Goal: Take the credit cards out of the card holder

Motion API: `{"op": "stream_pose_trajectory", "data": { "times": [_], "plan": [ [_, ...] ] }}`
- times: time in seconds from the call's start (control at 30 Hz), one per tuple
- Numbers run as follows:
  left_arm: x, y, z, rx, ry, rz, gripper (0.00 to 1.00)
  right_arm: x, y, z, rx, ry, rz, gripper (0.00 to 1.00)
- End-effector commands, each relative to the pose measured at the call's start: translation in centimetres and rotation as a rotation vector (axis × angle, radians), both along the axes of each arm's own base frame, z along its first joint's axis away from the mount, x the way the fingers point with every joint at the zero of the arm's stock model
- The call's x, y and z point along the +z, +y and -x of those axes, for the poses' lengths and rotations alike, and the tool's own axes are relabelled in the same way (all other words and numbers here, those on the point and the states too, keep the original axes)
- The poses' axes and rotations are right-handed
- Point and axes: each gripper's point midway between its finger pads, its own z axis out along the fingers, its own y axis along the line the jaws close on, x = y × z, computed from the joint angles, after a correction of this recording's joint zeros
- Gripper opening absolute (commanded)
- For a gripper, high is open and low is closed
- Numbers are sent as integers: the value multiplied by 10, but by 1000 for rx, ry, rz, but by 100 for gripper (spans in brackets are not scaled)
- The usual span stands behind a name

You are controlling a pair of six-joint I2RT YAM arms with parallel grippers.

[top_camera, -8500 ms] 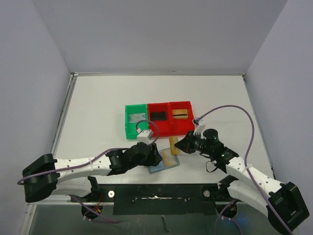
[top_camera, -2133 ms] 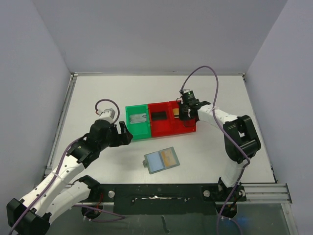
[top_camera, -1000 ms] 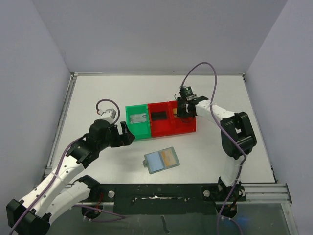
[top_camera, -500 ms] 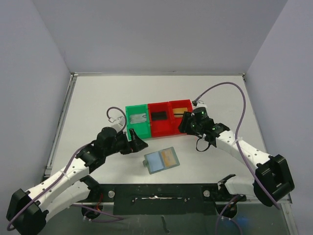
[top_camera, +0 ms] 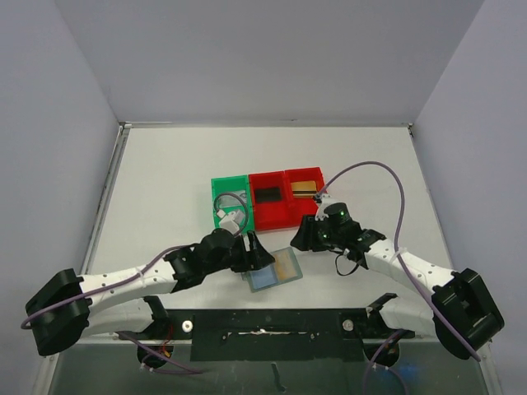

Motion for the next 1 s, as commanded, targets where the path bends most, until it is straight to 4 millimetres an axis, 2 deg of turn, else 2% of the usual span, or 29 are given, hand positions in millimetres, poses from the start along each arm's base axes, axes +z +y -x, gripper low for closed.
{"op": "stream_pose_trajectory", "data": {
  "times": [0.0,0.17,0.37,0.63,0.77,0.87,0.97],
  "plan": [
    [22,-23,-15,52,-46,72,64,20,23,8,125,-72,-125,43],
    [7,-31,-20,88,-9,49,58,12,27,18,162,-46,-152,39],
    [-9,-41,-28,113,29,-2,53,15,34,20,195,-45,-191,32],
    [-29,-50,-23,103,68,-27,50,1,38,28,242,-8,-202,28],
    [-41,-49,-19,92,87,-63,48,-1,36,27,232,12,-174,27],
    [-48,-45,-17,94,92,-86,48,-15,31,30,229,51,-127,26],
    [-57,-41,-18,97,87,-120,43,-21,30,32,242,80,-105,19]
  ]
}}
